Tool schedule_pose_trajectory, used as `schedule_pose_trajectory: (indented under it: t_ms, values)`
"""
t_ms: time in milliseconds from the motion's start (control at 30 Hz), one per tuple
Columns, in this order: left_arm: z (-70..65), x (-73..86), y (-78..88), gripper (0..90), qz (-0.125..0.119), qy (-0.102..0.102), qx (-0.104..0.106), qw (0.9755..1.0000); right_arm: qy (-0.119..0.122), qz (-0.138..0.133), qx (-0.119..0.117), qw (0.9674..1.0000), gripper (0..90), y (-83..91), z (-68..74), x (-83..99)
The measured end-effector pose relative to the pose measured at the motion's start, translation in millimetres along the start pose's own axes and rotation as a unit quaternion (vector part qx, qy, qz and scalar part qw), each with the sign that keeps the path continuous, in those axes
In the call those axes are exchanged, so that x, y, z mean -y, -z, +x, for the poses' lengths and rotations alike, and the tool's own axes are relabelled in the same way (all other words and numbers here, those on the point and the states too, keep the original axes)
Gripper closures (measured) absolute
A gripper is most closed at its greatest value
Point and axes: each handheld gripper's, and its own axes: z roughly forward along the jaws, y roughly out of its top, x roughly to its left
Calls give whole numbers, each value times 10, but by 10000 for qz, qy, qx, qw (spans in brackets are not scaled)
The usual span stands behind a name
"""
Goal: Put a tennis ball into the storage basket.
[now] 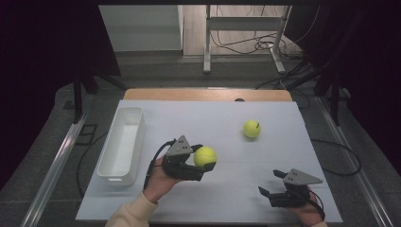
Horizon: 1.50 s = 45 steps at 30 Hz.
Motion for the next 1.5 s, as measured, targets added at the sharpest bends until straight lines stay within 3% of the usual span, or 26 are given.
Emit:
schedule_pose_trajectory:
  t_ms: [767, 1500]
  values:
    - [73, -14, -15, 257, 8, 122, -127, 9998, 17, -68, 1, 10000, 143, 14, 8, -11]
    - [286, -154, 69, 258, -106, 237, -534, 9982, 39, -63, -6, 10000, 143, 19, 18, -20]
